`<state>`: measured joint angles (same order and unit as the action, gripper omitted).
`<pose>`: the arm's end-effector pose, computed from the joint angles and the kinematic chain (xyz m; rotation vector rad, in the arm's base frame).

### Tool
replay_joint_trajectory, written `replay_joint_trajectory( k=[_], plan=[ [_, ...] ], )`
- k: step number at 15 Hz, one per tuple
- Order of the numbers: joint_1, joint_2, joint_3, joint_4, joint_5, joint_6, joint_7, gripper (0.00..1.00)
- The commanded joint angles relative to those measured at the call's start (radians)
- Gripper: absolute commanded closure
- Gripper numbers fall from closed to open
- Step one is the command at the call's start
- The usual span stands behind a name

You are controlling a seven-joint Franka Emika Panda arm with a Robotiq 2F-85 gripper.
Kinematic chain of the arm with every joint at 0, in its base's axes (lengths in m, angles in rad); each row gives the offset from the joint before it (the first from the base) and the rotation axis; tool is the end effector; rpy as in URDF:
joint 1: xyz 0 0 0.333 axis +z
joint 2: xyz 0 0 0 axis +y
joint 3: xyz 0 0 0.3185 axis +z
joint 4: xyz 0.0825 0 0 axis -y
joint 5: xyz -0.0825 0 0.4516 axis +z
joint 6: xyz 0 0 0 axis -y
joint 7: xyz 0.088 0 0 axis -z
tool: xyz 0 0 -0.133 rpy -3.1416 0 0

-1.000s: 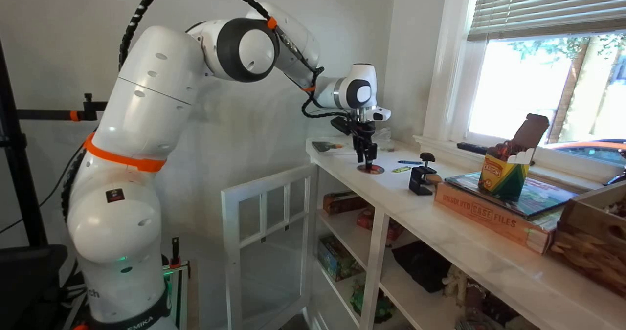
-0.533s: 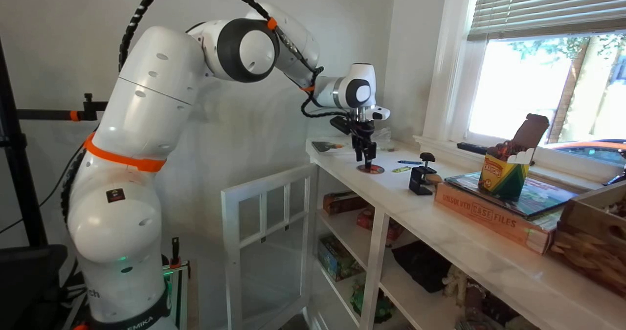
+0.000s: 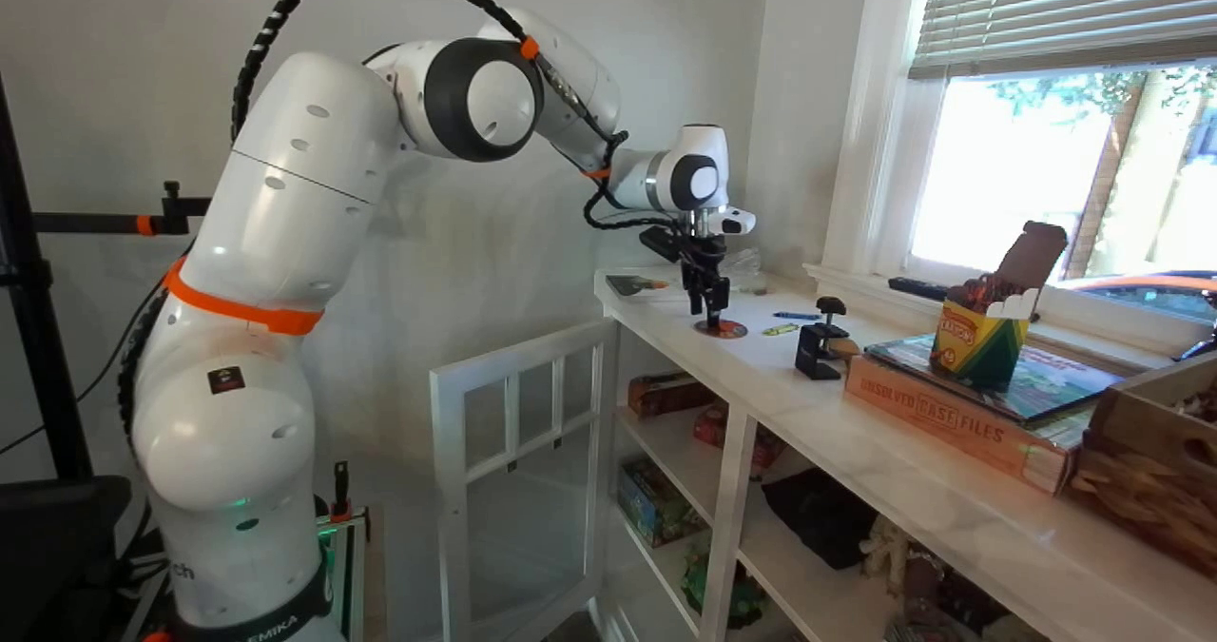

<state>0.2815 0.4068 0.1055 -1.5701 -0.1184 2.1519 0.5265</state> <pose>0.7088 0.2719 0.3762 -3.1032 0.1484 -0.2921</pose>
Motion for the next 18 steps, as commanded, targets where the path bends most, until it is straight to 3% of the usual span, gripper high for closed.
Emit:
replay_joint_trajectory(
  k=[1,18],
  plan=[
    [0.013,0.022,-0.006,0.033,0.013,-0.034,-0.014,0.29],
    [0.034,0.062,-0.011,0.094,0.0,-0.05,-0.024,0.28]
  ],
)
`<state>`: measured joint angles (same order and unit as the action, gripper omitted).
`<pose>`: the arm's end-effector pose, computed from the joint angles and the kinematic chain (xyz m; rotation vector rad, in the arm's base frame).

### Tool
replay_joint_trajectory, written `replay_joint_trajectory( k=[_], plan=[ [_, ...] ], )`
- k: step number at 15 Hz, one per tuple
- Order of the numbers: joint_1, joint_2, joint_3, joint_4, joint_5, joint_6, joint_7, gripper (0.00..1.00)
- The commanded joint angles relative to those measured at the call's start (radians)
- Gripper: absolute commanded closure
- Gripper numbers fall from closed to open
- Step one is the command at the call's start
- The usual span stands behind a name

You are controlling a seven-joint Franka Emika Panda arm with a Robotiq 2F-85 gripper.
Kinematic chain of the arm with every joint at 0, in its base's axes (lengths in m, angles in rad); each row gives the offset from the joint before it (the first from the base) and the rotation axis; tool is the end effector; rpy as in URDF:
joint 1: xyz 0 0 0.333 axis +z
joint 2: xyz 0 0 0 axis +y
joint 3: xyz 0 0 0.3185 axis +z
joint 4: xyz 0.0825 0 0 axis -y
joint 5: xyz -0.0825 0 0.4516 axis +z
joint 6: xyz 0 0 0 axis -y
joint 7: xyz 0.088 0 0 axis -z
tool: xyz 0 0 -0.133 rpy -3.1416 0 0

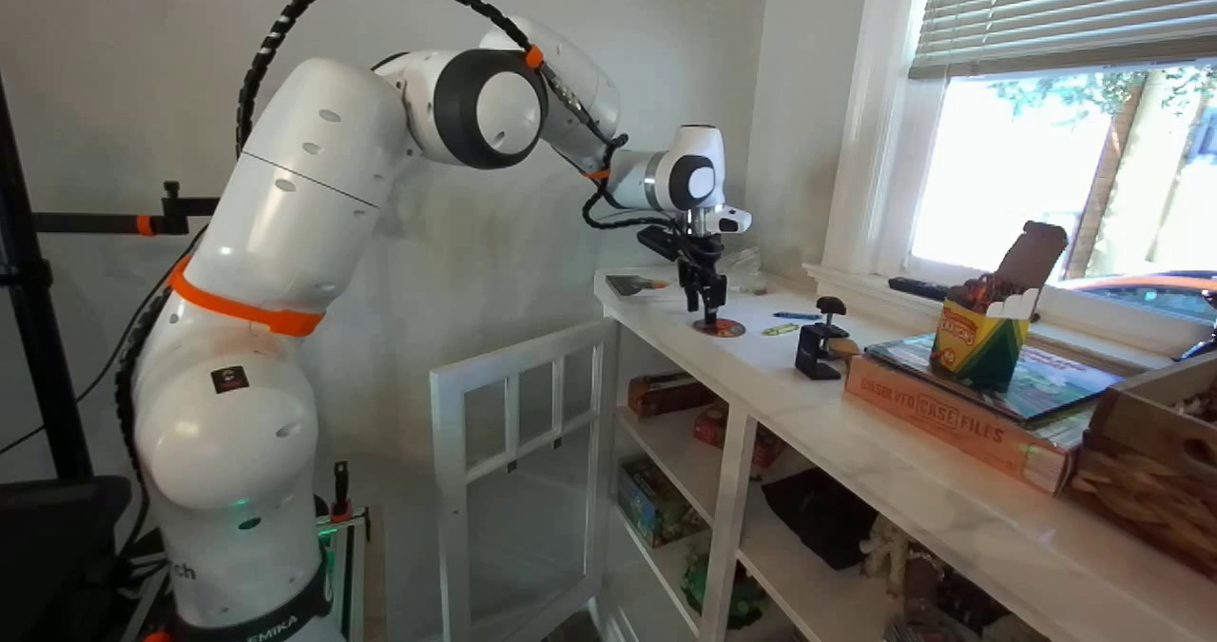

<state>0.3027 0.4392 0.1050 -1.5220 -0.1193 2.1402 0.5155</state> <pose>0.7131 0.2892 0.3771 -3.1008 0.1032 -0.2964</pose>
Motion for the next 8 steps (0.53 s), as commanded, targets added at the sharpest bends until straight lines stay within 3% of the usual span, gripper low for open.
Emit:
replay_joint_trajectory(
  k=[1,8],
  plan=[
    [0.013,0.034,-0.012,0.051,-0.001,-0.042,-0.014,0.29],
    [0.018,0.055,-0.014,0.089,-0.003,-0.06,-0.019,0.28]
  ],
)
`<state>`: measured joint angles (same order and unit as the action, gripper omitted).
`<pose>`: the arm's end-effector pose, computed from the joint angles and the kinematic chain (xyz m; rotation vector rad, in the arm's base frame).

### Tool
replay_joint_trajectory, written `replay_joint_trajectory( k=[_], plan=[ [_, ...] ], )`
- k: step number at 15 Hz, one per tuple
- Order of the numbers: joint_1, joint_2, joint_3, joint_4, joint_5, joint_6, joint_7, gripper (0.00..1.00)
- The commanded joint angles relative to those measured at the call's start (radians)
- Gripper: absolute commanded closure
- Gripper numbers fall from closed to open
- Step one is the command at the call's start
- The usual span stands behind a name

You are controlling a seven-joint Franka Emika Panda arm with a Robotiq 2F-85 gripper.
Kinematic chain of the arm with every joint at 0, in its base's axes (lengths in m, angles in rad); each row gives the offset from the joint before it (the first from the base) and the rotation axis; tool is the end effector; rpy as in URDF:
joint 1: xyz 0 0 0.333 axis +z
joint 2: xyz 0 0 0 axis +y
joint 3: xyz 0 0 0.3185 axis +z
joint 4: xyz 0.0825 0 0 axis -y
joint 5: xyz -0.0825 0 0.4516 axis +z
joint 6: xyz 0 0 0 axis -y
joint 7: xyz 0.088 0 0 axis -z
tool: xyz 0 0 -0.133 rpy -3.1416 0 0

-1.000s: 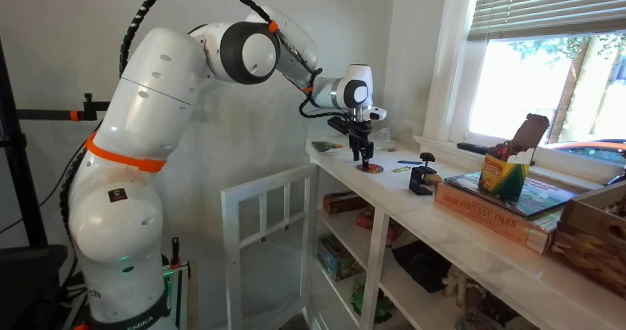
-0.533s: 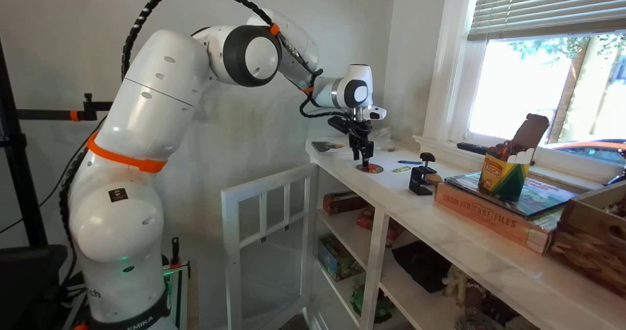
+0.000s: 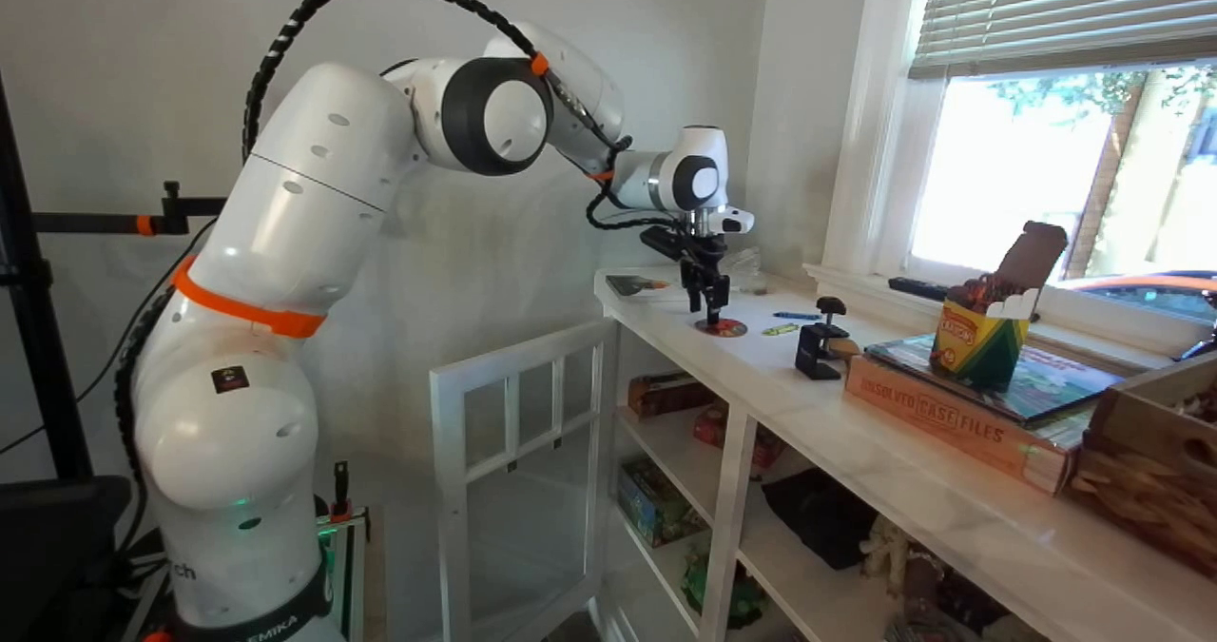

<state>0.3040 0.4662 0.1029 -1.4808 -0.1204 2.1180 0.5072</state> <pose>0.7205 0.2902 0.3768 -3.1068 0.0956 -0.2862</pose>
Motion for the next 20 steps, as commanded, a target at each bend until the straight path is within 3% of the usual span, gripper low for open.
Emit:
replay_joint_trajectory(
  k=[1,20],
  plan=[
    [0.018,0.031,-0.012,0.054,-0.002,-0.039,-0.011,0.28],
    [0.027,0.066,-0.034,0.109,-0.012,-0.043,-0.006,0.29]
  ],
)
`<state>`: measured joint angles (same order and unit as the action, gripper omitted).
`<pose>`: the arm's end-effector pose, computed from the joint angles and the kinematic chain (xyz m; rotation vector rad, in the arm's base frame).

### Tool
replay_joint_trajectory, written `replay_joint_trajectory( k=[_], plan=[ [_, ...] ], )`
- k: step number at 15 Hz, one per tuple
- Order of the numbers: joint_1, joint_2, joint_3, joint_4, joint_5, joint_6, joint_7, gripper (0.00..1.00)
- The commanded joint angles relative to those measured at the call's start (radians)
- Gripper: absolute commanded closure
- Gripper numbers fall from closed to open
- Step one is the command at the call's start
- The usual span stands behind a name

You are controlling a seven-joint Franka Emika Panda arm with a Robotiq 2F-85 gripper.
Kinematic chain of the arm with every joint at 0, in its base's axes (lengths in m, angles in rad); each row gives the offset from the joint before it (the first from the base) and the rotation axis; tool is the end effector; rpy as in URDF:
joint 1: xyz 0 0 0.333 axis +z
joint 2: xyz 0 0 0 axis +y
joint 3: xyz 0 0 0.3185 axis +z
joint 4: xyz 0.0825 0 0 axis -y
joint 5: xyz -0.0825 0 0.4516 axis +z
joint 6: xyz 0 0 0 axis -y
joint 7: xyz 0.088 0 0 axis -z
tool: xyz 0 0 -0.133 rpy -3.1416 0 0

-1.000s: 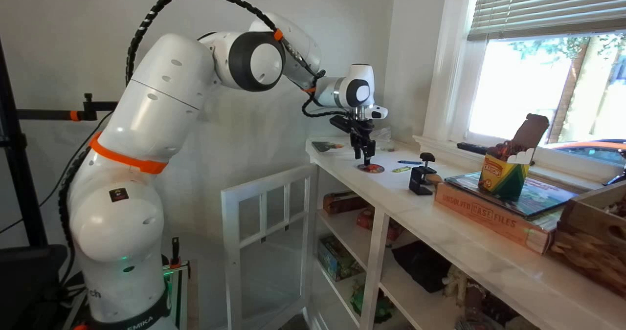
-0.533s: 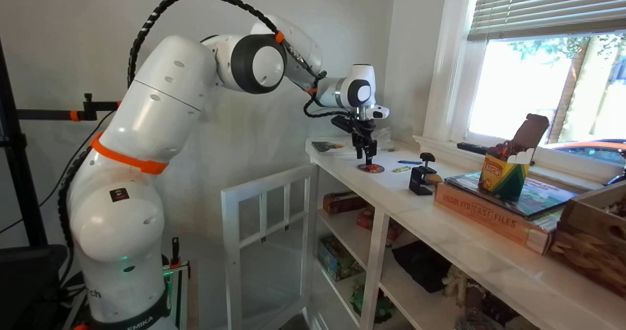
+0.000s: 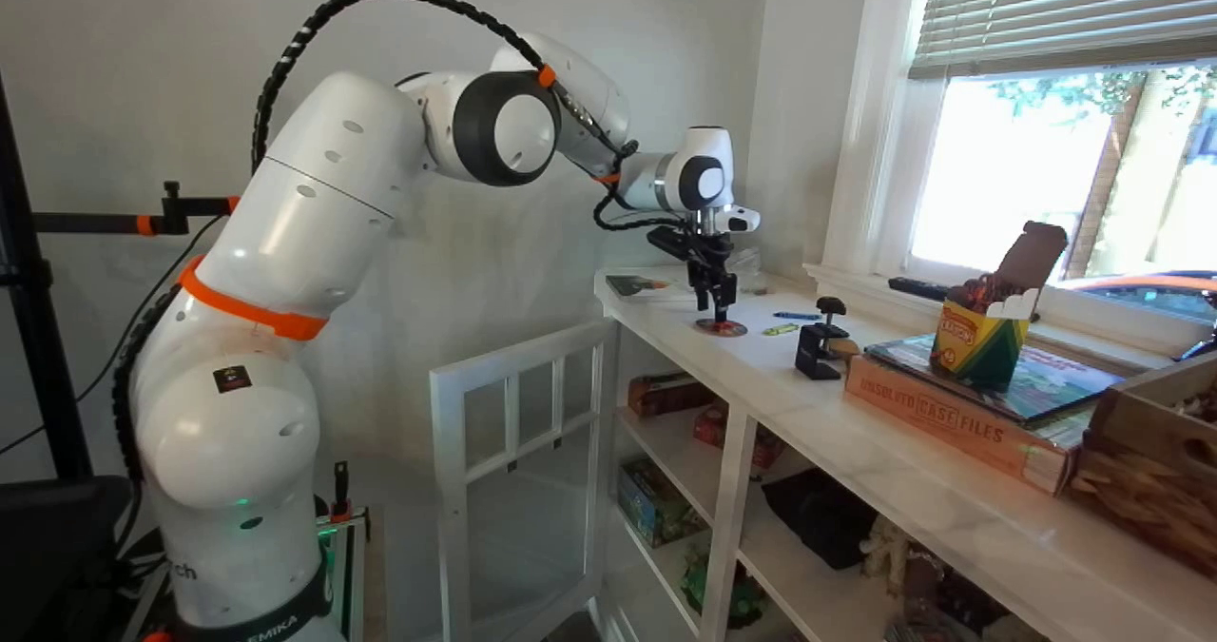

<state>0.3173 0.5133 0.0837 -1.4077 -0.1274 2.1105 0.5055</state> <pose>0.7368 0.2916 0.3798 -3.1075 0.0998 -0.3198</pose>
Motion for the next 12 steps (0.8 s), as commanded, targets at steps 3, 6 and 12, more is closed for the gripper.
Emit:
replay_joint_trajectory(
  k=[3,6,12],
  plan=[
    [0.012,0.017,-0.017,0.037,-0.004,-0.034,-0.003,0.29],
    [0.01,0.014,-0.021,0.037,-0.005,-0.031,-0.003,0.29],
    [0.008,0.012,-0.026,0.032,-0.002,-0.03,-0.003,0.3]
  ],
)
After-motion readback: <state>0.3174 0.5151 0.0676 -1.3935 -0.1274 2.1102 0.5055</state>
